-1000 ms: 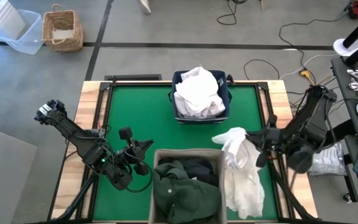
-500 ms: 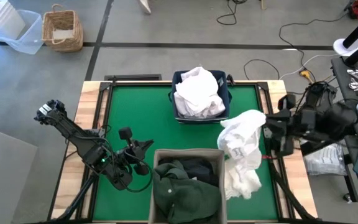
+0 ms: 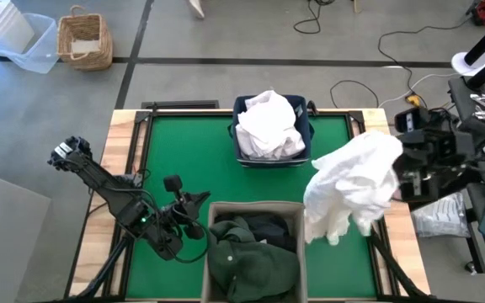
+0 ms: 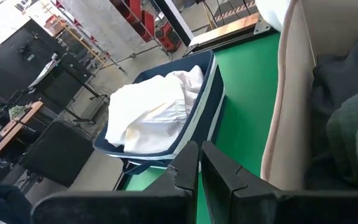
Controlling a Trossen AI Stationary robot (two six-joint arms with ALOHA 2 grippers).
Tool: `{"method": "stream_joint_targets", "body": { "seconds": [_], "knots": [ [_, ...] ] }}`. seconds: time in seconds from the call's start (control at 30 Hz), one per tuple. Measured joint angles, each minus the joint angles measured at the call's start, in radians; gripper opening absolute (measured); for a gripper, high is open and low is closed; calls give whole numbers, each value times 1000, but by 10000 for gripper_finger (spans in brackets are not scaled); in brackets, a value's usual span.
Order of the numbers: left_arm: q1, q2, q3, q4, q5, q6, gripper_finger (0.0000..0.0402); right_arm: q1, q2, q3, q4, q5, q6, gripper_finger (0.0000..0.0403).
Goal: Sort clothes
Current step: Put the white shirt into the blue laundry bin
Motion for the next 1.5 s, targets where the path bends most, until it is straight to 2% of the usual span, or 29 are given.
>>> {"method": "stream_joint_targets", "body": {
  "seconds": [0.17,0.5,0.57,0.67,0.77,0.83,1.03,1.2,1.3,1.5],
  "knots": [
    [0,0,0,135,-1,81,0,0,40,73,0,-35,-55,13],
    [17,0,0,718,10,593,0,0,127,180,-44,-34,-122,13],
    [34,-1,0,820,63,679,4,0,146,197,-47,-34,-127,13],
    [67,-1,0,938,240,755,22,0,183,232,-49,-34,-144,13],
    [109,-1,0,988,398,764,50,0,220,274,-49,-34,-158,13],
    [141,1,0,1014,453,757,74,0,246,305,-48,-34,-175,13],
    [217,49,4,1150,507,762,166,0,320,372,-52,-34,-217,13],
    [251,122,79,1157,604,768,243,-2,357,403,-49,-27,-238,13],
    [259,188,156,1144,657,787,266,-2,371,411,-51,-26,-244,13],
    [282,343,384,1045,660,814,272,-2,372,412,-51,-23,-252,13]
  ]
}}
